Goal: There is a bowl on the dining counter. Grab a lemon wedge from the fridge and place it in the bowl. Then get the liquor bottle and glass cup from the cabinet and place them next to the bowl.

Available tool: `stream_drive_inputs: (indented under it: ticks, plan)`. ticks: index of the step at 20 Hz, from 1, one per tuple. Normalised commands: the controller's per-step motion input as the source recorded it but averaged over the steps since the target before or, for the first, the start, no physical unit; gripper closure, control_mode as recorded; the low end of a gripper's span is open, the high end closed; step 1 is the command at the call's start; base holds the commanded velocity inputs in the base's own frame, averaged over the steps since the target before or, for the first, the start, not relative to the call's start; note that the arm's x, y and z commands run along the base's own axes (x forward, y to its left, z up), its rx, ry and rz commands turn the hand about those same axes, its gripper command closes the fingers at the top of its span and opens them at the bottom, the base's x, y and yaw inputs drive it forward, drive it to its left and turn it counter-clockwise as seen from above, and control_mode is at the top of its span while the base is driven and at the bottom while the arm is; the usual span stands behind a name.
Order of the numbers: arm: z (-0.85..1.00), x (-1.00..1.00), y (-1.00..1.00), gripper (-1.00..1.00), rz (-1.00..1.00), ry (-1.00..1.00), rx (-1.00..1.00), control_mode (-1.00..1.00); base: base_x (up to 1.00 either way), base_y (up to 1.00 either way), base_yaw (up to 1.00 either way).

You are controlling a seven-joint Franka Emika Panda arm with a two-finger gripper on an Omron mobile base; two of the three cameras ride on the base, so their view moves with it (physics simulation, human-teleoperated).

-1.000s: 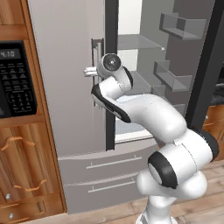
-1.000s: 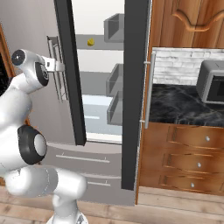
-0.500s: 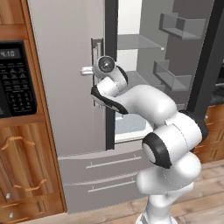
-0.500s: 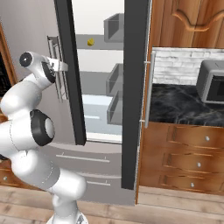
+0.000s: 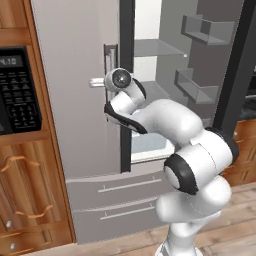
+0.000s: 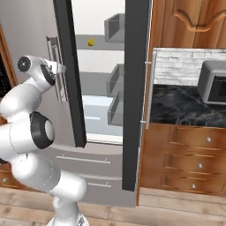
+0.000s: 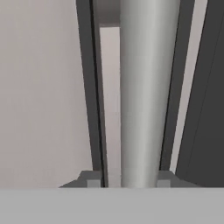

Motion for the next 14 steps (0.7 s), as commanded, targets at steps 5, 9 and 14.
stream_drive_inputs:
  ticks: [5,9,14]
  plan:
    - [0.14,-0.97,0.61,1.00,0.10,-0.03,0.00,-1.00,0.00,0.00,0.00]
    - [0.28,-1.00,0.57,1.00,0.08,-0.01,0.00,-1.00,0.00,0.00,0.00]
    - [0.36,-1.00,0.71,1.00,0.11,0.00,0.00,-1.00,0.00,0.00,0.00]
